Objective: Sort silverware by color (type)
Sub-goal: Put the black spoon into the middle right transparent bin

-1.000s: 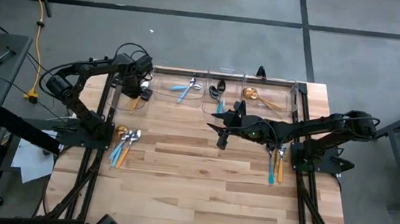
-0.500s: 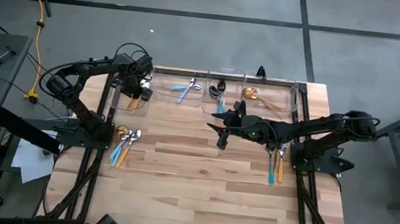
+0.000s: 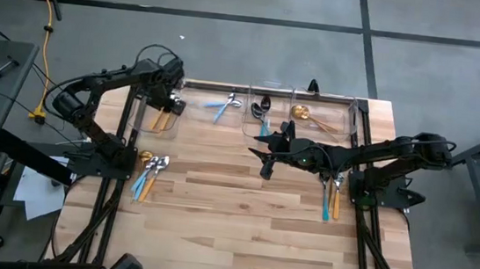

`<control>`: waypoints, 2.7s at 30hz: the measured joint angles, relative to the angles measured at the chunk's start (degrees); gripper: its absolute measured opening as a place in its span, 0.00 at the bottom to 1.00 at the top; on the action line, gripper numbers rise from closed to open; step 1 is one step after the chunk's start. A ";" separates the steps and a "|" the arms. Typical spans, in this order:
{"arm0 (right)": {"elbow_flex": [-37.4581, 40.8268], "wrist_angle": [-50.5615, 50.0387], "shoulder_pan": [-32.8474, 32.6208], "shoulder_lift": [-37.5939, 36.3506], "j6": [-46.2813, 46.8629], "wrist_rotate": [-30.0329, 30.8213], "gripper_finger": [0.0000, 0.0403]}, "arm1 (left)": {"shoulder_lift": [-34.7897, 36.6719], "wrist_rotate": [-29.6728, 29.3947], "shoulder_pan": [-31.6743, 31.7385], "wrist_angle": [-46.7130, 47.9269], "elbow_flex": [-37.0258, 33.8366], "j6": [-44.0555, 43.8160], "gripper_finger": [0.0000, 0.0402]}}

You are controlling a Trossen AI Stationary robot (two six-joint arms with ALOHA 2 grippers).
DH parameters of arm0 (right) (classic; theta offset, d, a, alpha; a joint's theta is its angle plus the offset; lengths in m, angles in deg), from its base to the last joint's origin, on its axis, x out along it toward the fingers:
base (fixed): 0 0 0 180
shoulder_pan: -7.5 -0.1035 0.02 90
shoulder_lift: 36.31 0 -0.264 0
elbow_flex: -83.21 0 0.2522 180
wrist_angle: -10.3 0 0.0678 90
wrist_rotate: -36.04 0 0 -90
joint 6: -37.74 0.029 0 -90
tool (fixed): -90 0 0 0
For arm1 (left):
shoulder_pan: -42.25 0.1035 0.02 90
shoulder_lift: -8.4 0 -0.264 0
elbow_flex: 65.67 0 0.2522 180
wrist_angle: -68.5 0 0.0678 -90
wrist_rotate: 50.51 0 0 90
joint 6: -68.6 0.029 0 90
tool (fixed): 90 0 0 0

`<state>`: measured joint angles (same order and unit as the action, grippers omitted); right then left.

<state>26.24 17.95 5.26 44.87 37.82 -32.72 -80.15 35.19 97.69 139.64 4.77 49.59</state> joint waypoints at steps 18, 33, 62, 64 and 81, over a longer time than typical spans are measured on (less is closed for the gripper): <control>0.01 -1.05 0.00 0.00 -0.02 0.00 0.43 | 24.92 8.58 -2.12 -9.22 8.65 3.08 0.29; 0.01 -0.81 0.00 0.00 -0.09 0.00 0.43 | 46.25 20.48 -24.23 -56.80 -21.82 8.78 0.29; 0.01 6.32 0.00 0.00 -2.06 -3.70 0.43 | 45.56 12.38 -45.81 -102.06 -47.75 22.84 0.29; 0.01 6.50 0.00 0.00 -2.06 -3.70 0.43 | 44.59 12.20 -45.81 -102.10 -47.11 22.47 0.29; 0.01 5.09 0.11 -0.02 -0.61 -3.68 0.43 | 37.98 11.92 -45.70 -101.97 -44.30 22.22 0.29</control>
<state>26.25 23.04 5.37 44.85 37.21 -36.40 -42.17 47.11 51.99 37.66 -39.52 71.81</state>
